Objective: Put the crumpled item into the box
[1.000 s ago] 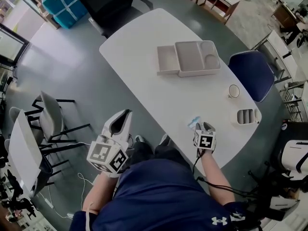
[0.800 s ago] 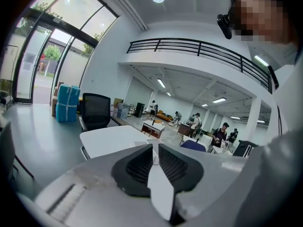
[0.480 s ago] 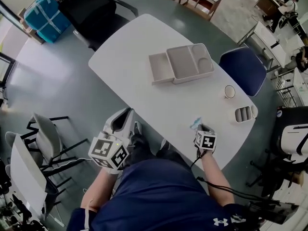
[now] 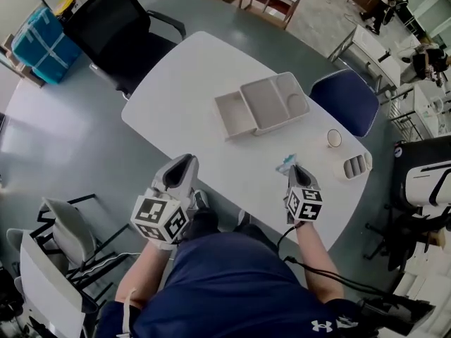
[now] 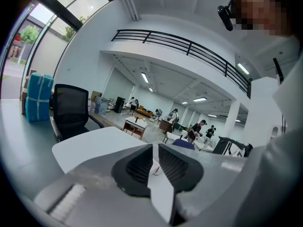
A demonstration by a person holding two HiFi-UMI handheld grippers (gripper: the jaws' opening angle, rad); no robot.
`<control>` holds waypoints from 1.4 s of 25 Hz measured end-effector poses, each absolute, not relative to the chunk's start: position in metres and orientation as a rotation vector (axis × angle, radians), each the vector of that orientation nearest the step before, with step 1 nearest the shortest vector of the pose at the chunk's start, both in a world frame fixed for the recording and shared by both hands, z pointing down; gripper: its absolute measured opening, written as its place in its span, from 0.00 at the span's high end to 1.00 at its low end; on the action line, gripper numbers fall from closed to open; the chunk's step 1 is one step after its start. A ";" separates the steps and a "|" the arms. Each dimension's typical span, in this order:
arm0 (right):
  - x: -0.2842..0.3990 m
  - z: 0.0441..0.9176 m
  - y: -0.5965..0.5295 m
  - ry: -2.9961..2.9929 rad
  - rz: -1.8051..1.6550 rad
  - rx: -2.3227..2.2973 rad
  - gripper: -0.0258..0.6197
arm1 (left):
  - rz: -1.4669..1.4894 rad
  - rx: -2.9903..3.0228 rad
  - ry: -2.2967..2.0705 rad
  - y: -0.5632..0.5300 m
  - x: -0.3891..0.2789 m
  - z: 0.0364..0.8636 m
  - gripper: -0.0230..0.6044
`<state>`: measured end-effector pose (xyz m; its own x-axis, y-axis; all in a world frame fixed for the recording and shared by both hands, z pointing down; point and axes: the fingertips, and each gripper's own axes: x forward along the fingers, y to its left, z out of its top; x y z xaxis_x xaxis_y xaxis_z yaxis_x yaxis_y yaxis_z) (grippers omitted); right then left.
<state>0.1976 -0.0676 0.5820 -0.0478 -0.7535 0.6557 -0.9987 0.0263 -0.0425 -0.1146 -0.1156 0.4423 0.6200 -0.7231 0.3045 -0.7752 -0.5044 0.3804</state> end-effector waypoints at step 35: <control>0.053 0.544 -0.261 -2.226 0.660 1.559 0.94 | 0.240 2.290 -1.258 -0.183 -0.163 0.467 0.89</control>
